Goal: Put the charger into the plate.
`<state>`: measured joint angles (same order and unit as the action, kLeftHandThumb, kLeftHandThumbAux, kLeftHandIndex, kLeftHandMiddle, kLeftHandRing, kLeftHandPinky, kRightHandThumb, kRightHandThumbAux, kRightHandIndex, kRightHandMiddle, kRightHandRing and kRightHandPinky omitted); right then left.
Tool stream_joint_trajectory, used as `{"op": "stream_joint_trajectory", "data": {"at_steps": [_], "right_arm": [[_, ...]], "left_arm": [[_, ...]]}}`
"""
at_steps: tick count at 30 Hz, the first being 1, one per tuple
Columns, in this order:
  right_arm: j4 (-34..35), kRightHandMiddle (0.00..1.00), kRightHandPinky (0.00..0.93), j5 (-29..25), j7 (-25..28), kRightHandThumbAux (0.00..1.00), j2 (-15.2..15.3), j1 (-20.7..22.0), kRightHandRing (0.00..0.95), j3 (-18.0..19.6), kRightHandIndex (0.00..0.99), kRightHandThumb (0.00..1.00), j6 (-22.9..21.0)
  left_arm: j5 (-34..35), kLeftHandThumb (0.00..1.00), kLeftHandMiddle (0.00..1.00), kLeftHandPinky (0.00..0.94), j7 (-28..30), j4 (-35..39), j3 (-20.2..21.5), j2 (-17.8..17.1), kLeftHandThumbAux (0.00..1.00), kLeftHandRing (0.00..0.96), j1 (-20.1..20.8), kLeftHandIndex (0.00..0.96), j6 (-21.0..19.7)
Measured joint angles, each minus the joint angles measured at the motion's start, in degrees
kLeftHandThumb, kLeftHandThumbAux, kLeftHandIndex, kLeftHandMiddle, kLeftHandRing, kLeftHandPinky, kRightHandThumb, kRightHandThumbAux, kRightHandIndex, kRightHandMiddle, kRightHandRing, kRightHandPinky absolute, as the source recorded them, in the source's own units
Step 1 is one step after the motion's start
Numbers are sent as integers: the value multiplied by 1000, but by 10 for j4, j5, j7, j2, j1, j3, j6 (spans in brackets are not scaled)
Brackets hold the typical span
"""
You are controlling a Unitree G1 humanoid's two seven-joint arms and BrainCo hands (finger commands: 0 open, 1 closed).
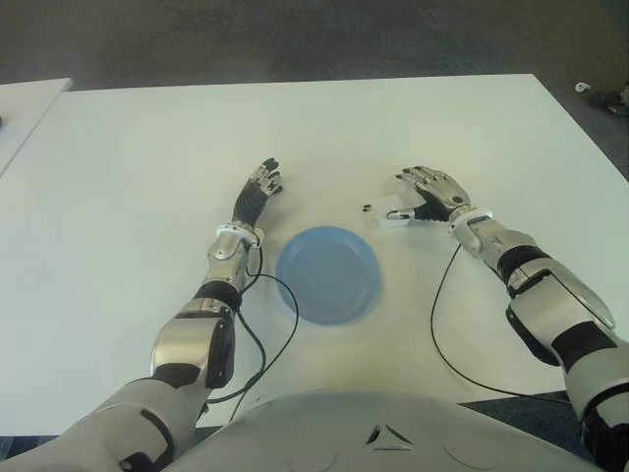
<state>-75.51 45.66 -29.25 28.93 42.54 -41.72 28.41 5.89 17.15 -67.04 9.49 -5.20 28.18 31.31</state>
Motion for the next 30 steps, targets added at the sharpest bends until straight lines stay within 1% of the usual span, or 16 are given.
{"op": "stream_joint_trajectory", "data": {"at_steps": [7, 14, 17, 23, 30], "right_arm": [[10, 0, 0, -1, -3, 150, 10, -11, 0, 1, 0, 255, 13], [14, 0, 0, 2, -7, 156, 18, -23, 0, 1, 0, 269, 21], [14, 0, 0, 5, -9, 158, 20, -38, 0, 1, 0, 274, 22], [17, 0, 0, 5, -10, 164, 21, -41, 0, 5, 0, 272, 26], [23, 0, 0, -11, 2, 153, 26, -47, 0, 29, 0, 256, 60]], "left_arm": [[0, 0, 7, 52, 6, 0, 3, 0, 469, 15, 0, 4, 0], [0, 0, 8, 53, 7, 0, 4, 0, 471, 16, 0, 6, 0], [-1, 0, 7, 48, 7, 0, 5, -1, 467, 14, 0, 6, 1], [-1, 0, 8, 51, 7, 0, 5, -3, 468, 14, 0, 5, 1], [-2, 0, 13, 56, 7, 0, 5, -4, 478, 19, 0, 4, 1]]}}
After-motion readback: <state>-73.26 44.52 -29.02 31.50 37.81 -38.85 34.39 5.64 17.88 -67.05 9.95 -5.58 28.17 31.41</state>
